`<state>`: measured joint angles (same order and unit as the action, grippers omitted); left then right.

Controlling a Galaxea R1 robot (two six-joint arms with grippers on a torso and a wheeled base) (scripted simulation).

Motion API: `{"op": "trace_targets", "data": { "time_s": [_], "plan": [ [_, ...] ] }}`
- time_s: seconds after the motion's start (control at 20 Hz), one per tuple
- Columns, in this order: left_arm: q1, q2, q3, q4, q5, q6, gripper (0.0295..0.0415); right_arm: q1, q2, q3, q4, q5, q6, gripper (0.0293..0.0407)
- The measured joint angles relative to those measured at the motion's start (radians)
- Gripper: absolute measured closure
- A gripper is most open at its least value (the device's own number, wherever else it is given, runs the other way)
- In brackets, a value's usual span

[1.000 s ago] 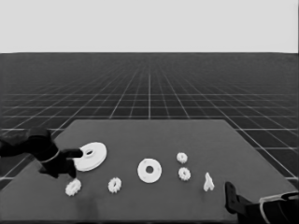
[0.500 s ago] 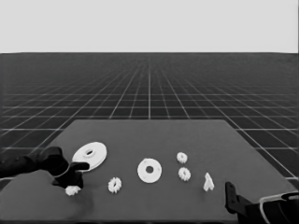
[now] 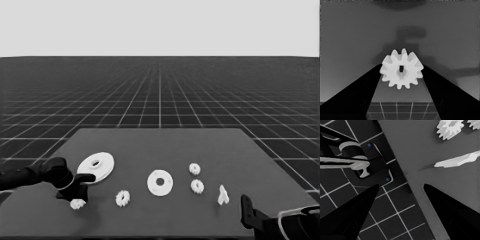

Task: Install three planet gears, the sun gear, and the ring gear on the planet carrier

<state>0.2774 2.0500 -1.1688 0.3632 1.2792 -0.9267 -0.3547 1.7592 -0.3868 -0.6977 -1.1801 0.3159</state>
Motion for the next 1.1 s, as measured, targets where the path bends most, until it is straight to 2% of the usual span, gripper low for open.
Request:
{"op": "trace_targets", "data": {
  "time_s": [0.05, 0.15, 0.35, 0.5, 0.55, 0.6, 0.65, 0.7, 0.8, 1.0, 1.05, 1.1],
  "plan": [
    [-0.082, -0.042, 0.076, -0.065, 0.065, -0.012, 0.0398, 0.000, 0.000, 0.000, 0.000, 0.000, 0.000, 0.0315],
    [-0.186, -0.072, 0.125, -0.143, 0.126, -0.016, 0.0398, 0.000, 0.000, 0.000, 0.000, 0.000, 0.000, 0.0315],
    [-0.235, -0.079, 0.137, -0.183, 0.155, -0.016, 0.0398, 0.000, 0.000, 0.000, 0.000, 0.000, 0.000, 0.0315],
    [-0.240, -0.080, 0.137, -0.187, 0.158, -0.015, 0.0398, 0.000, 0.000, 0.000, 0.000, 0.000, 0.000, 0.0315],
    [-0.253, 0.095, 0.250, -0.139, 0.248, -0.438, 0.0398, 0.000, 0.000, 0.000, 0.000, 0.000, 0.000, 0.0315],
    [-0.261, 0.422, 0.219, -0.145, 0.304, -0.661, 0.0398, 0.000, 0.000, 0.000, 0.000, 0.000, 0.000, 0.0315],
    [-0.264, 0.630, 0.093, -0.158, 0.310, -0.701, 0.0398, 0.000, 0.000, 0.000, 0.000, 0.000, 0.000, 0.0315],
    [-0.265, 0.744, -0.019, -0.165, 0.304, -0.684, 0.0398, 0.000, 0.000, 0.000, 0.000, 0.000, 0.000, 0.0315],
    [-0.266, 0.841, -0.146, -0.170, 0.294, -0.645, 0.0398, 0.000, 0.000, 0.000, 0.000, 0.000, 0.000, 0.0315],
    [-0.265, 0.884, -0.213, -0.172, 0.288, -0.619, 0.0398, 0.000, 0.000, 0.000, 0.000, 0.000, 0.000, 0.0315],
    [-0.197, 0.891, -0.245, -0.100, 0.282, -0.595, 0.0398, 0.000, 0.000, 0.000, 0.000, 0.000, 0.000, 0.0315],
    [-0.151, 0.896, -0.272, -0.059, 0.274, -0.577, 0.0398, 0.000, 0.000, 0.000, 0.000, 0.000, 0.000, 0.0315]
  ]
}}
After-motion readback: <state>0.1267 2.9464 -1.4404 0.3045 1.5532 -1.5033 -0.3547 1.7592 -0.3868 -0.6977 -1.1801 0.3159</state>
